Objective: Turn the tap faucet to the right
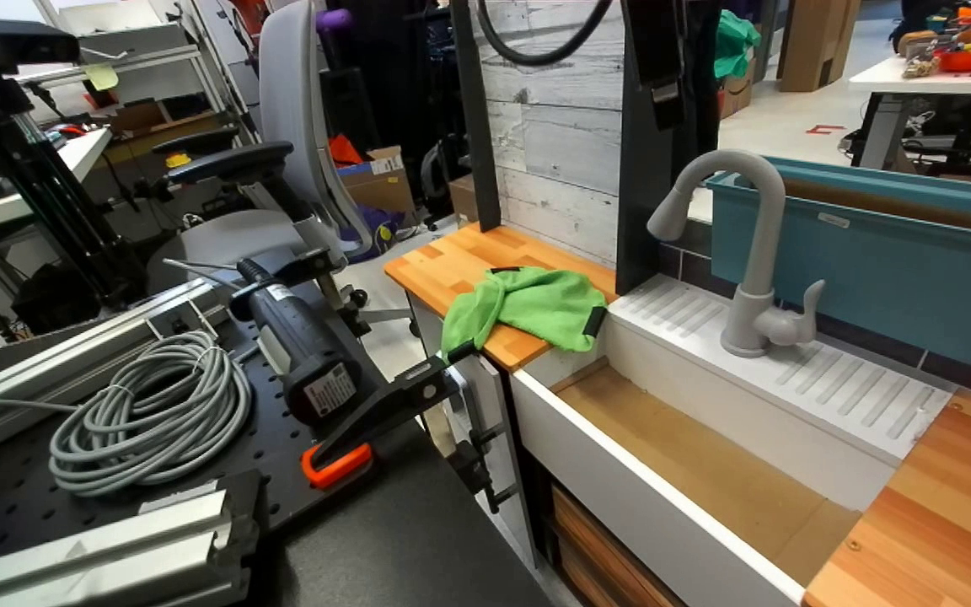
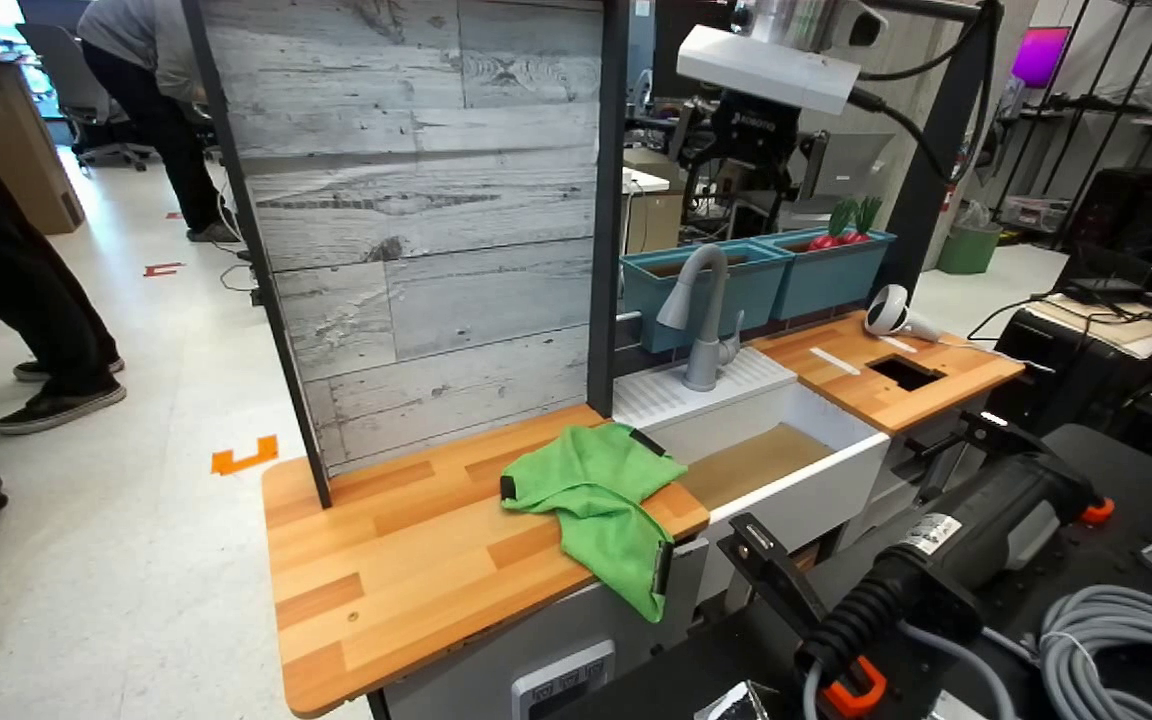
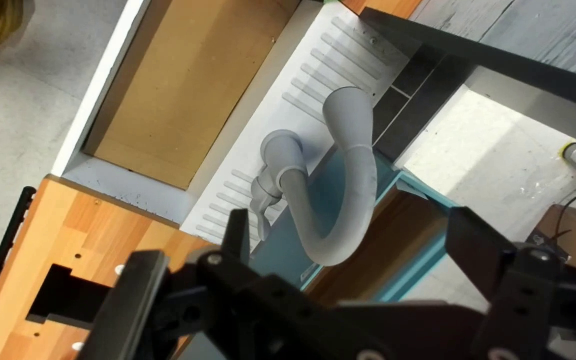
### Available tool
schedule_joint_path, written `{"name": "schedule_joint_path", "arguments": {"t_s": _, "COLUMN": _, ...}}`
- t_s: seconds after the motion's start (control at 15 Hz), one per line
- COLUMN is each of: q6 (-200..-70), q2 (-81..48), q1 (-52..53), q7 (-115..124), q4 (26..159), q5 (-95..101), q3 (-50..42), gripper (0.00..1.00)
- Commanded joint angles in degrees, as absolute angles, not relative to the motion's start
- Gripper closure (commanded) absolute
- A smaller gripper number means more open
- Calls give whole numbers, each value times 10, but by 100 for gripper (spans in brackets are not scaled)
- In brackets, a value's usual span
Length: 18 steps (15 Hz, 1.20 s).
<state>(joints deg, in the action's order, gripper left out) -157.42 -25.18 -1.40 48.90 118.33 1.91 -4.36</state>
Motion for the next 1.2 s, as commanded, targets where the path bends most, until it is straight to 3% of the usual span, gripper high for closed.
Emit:
{"name": "schedule_joint_path", "arguments": {"t_s": 0.0, "q6": -1573, "q2": -310, "q1": 5, "q7": 488, "q4": 1123, "q5": -27, "q3": -59, "gripper": 0}}
{"name": "schedule_joint_path", "arguments": {"t_s": 0.73, "q6": -1563, "q2": -399, "q1": 31, "q7": 489, "q4": 1043, "q5": -42, "q3": -88, "gripper": 0}}
{"name": "schedule_joint_path", "arguments": {"t_s": 0.8, "q6": -1559, "q2": -398, "q1": 30, "q7": 479, "q4": 1046, "q5": -41, "q3": -82, "gripper": 25}}
{"name": "schedule_joint_path", "arguments": {"t_s": 0.93, "q6": -1555, "q2": -389, "q1": 30, "q7": 455, "q4": 1058, "q5": -41, "q3": -73, "gripper": 35}}
{"name": "schedule_joint_path", "arguments": {"t_s": 1.13, "q6": -1557, "q2": -377, "q1": 28, "q7": 422, "q4": 1069, "q5": -45, "q3": -63, "gripper": 61}}
